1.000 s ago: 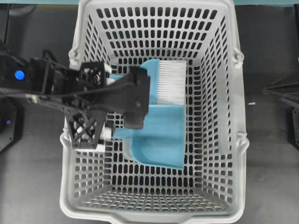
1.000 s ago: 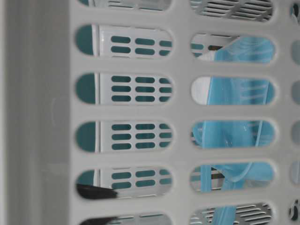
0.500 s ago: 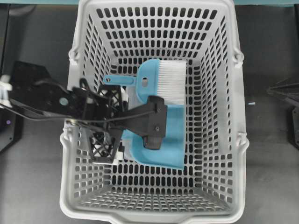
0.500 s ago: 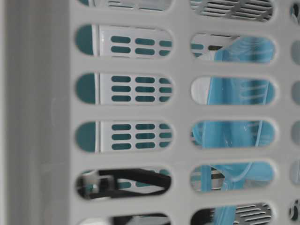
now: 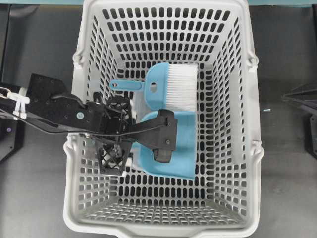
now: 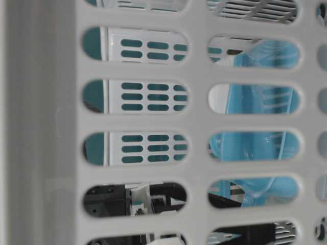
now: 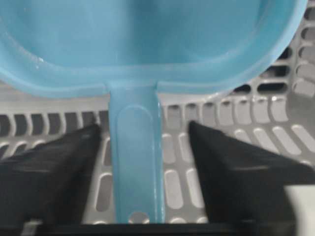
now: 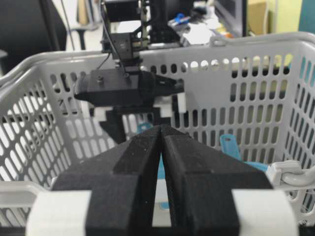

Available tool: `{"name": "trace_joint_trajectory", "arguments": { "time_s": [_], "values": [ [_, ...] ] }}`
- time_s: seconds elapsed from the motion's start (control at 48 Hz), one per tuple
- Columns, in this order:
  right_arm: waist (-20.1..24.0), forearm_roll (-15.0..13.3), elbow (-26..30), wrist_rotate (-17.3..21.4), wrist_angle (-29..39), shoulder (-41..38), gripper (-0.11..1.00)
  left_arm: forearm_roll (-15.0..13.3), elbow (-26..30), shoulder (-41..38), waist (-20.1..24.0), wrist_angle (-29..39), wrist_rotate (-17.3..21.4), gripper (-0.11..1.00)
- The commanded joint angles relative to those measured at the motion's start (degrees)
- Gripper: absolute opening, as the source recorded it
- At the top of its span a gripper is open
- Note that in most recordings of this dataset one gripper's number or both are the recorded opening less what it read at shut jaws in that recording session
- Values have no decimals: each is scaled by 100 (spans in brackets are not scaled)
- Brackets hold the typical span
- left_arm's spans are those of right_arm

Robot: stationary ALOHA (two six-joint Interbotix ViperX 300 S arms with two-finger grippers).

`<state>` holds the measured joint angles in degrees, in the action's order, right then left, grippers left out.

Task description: Pick up the dustpan from the shopping basket with the left arm.

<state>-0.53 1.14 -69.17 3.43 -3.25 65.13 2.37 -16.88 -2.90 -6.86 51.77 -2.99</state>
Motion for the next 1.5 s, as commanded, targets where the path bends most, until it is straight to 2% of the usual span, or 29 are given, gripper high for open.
{"name": "trace_joint_trajectory", "arguments": {
  "time_s": [0.0,0.042,0.083,0.375,0.667,0.875,1.146,1.23,1.48],
  "values": [
    [-9,18,26,44,-26,-18,-1,26,9,62,-26,-35,44,49],
    [-9,18,18,62,-26,-9,-1,18,0,79,-26,-44,53,35],
    [-18,18,9,79,-26,0,-1,26,0,123,-9,-62,53,29],
    [-18,18,-26,114,-26,88,-1,18,158,580,-26,-62,62,31],
    [-9,18,-53,114,-18,97,-1,18,668,1336,-26,88,62,31],
    [-9,18,-53,114,-26,97,-1,18,1468,1644,18,949,18,31],
    [-9,18,-53,185,-26,97,-1,26,2602,1389,35,2021,9,31],
    [-18,18,-53,220,-18,97,-1,26,2725,1310,62,2250,9,31],
    [-9,18,-53,229,-18,97,-1,26,2681,1310,132,2312,-18,31]
  ]
}}
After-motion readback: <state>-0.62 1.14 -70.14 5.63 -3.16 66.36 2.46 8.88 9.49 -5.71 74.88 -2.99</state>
